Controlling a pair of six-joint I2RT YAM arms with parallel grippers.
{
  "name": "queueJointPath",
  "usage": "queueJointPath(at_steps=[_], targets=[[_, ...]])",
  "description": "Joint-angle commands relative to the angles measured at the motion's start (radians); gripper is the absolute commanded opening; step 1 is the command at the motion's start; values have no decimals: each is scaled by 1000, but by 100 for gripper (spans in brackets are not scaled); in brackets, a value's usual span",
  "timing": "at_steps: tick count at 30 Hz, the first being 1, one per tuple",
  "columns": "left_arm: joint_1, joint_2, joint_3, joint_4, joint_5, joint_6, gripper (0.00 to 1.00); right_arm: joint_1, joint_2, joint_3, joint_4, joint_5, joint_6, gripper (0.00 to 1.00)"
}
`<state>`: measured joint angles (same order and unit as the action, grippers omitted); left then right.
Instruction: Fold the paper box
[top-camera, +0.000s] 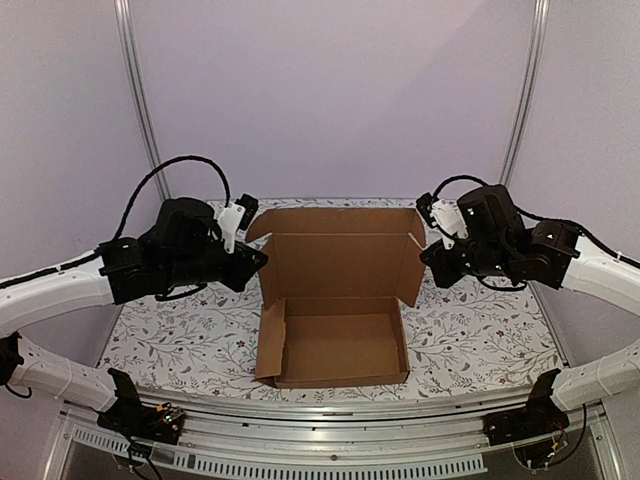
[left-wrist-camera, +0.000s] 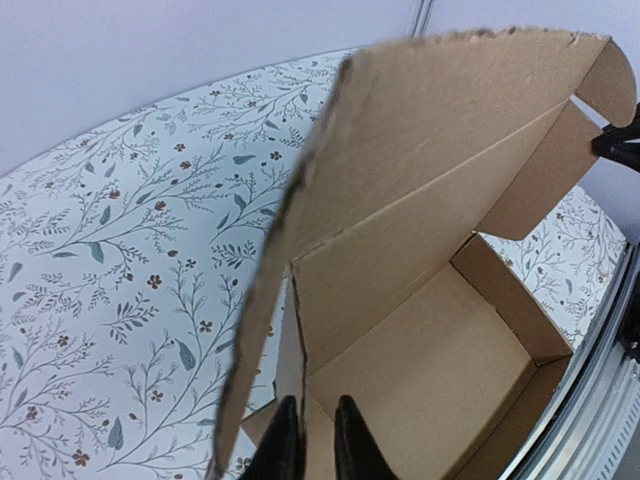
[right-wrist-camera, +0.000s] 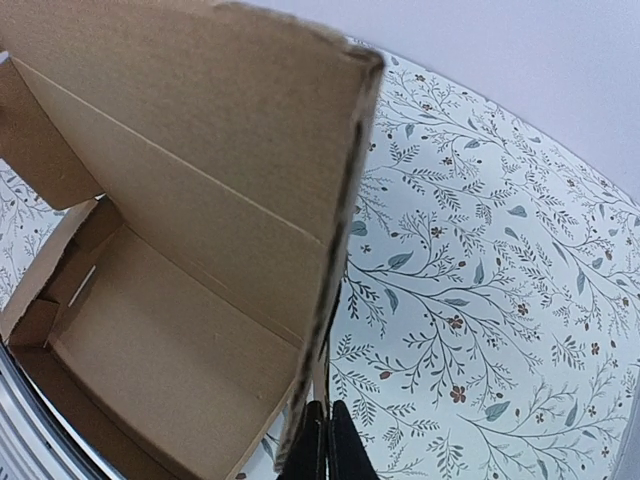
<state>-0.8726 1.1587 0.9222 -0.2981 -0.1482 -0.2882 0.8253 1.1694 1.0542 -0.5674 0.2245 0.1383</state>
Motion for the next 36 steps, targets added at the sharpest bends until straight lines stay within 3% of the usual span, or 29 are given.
queueJointPath(at_steps=[1,3,7,14,19,20,36], targets=[[-15,-19,4,-37,-39,-48,32,-6,0,0,17,-30,1,0],[-14,-46,7,-95,-72,-93,54,-5,-10,-13,23,-36,1,0],[-14,-131,-4,-208,-141,-175,74,-5,-28,-31,26,-39,2,0],[-13,-260,-176,-285,-92,-391,76,-4,-52,-45,33,-36,16,0],[-13,-275,-355,-141,16,-518,76,-1,-52,-43,40,-39,27,0],[-13,-253,-417,-19,78,-568,76,6,-51,-42,40,-36,31,0],[-10,130,-497,452,283,-689,76,37,-72,-57,50,-15,55,0]])
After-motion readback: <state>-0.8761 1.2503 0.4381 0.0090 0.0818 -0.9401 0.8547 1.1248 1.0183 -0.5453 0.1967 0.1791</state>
